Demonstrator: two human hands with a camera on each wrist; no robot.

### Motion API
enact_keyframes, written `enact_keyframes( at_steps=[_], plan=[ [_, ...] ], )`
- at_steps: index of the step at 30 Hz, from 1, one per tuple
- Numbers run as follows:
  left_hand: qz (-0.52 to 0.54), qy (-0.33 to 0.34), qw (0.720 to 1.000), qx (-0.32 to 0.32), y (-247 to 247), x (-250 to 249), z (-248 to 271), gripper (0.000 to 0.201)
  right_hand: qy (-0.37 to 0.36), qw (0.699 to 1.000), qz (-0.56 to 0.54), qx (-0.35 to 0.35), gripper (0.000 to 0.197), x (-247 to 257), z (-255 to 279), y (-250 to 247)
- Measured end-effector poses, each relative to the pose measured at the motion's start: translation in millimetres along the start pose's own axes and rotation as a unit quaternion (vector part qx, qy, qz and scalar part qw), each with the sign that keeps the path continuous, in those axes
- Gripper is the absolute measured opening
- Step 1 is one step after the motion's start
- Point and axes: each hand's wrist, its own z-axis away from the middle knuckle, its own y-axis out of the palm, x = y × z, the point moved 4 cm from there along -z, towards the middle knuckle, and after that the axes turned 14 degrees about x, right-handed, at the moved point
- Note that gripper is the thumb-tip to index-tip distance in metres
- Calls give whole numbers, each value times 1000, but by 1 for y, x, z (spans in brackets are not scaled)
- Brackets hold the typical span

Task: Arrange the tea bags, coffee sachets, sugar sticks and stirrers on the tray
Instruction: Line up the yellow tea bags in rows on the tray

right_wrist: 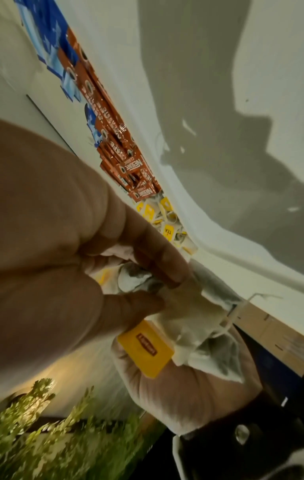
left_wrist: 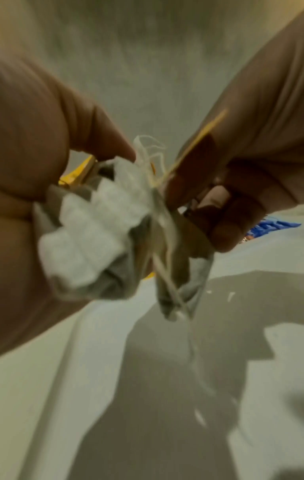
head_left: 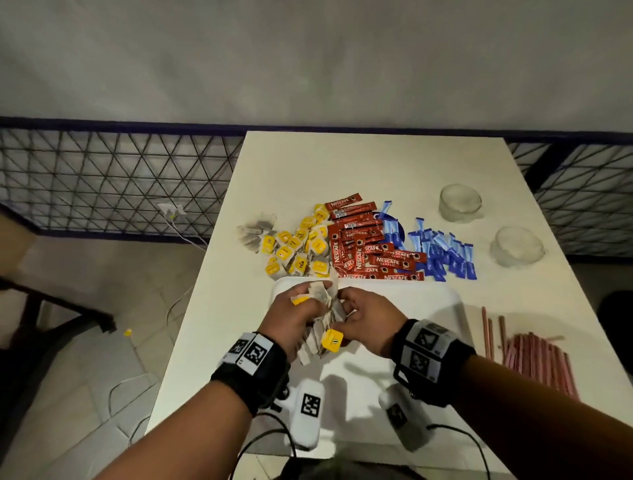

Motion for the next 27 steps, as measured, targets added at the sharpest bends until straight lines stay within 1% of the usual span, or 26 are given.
enact_keyframes(
  at_steps=[2,4,6,7,8,10,11,12,14,16,18,19,22,25,27],
  plan=[
    [13,-6,1000,1,-4,9,-2,38,42,997,67,-11,20,-2,-5,3],
    [29,-4,1000,6,-6,17,-5,31,61,993,97,-11,18,-3,-7,5],
    [29,-2,1000,9,-5,24,-6,40,72,993,98,-5,17,-3,-8,5],
    [25,-3,1000,8,-5,26,-7,44,75,993,89,-5,19,-4,-8,6],
    [18,-2,1000,2,-4,27,-8,43,80,994,70,-10,26,-6,-9,5],
    [14,8,999,-34,-7,26,-10,24,81,996,26,-37,43,-10,-11,4],
    [21,12,998,-52,-9,24,-11,14,80,995,18,-50,47,-12,-14,3],
    [34,15,998,-54,-10,21,-12,9,82,995,21,-60,46,-13,-16,3],
    [71,23,996,-46,-8,15,-13,5,81,996,24,-41,37,-15,-21,6],
    [126,48,989,-53,-7,11,-14,7,61,998,-22,-9,27,-14,-25,10],
    [165,64,982,-68,-7,9,-16,21,31,996,-83,19,19,-11,-24,9],
    [176,66,979,-79,-8,9,-16,25,17,994,-103,39,15,-9,-21,8],
    [200,80,971,-100,-12,9,-17,26,-5,987,-127,101,11,-4,-13,6],
    [233,89,961,-122,-18,13,-16,33,-25,979,-168,110,13,-4,-8,-2],
    [243,98,957,-121,-25,11,-14,29,-47,974,-193,105,12,-3,-6,-10]
  ],
)
